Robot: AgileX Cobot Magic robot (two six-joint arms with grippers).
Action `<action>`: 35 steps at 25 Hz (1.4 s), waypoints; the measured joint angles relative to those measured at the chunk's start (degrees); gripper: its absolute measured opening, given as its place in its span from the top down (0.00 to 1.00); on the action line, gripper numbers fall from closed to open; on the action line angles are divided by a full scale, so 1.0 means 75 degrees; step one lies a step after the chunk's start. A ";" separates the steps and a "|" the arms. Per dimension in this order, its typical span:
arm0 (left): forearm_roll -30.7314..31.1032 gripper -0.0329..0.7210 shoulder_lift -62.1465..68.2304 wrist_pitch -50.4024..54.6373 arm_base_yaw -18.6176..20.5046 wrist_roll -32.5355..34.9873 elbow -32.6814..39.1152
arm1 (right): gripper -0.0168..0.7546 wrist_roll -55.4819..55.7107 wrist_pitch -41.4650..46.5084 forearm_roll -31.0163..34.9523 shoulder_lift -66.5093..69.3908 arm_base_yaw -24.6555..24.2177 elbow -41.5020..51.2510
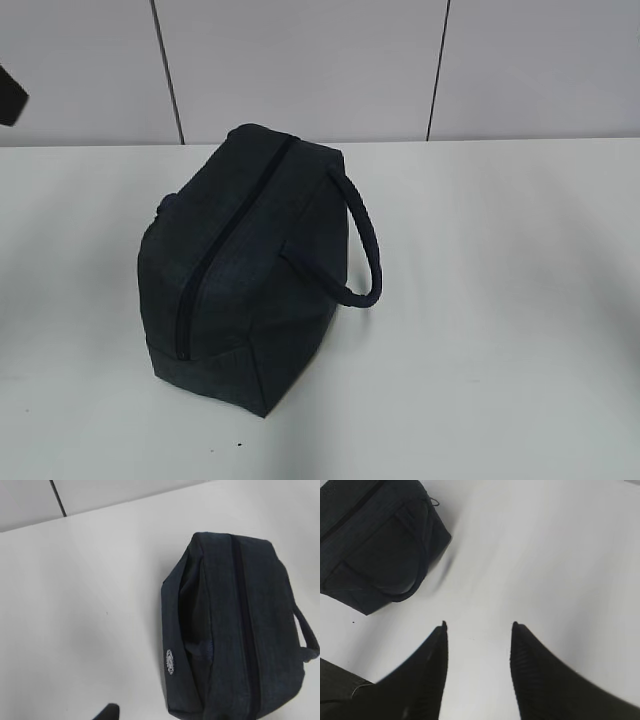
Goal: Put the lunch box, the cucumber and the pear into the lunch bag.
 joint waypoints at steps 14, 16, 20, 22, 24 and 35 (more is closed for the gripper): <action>-0.0025 0.48 -0.3505 0.0654 0.0000 -0.0718 0.1986 | 0.55 0.0424 0.0189 -0.0622 -0.3464 0.0000 0.1726; -0.0025 0.48 -0.4236 0.0646 0.0000 -0.0790 0.2504 | 0.55 0.0424 0.0201 -0.0678 -0.4218 0.0000 0.2433; 0.0015 0.48 -0.5622 0.0594 0.0000 -0.0919 0.3366 | 0.55 0.0429 0.0219 -0.0805 -0.5681 0.0000 0.3848; 0.0100 0.48 -0.6229 0.0589 0.0000 -0.0925 0.3699 | 0.55 0.0429 0.0186 -0.0814 -0.6334 0.0000 0.4426; 0.0261 0.48 -0.6841 0.0589 0.0000 -0.0947 0.4083 | 0.55 0.0429 0.0082 -0.0814 -0.6972 0.0000 0.4965; 0.1153 0.48 -0.8879 0.0643 0.0000 -0.0970 0.5413 | 0.55 0.0442 -0.0540 -0.1306 -0.8620 0.0000 0.6675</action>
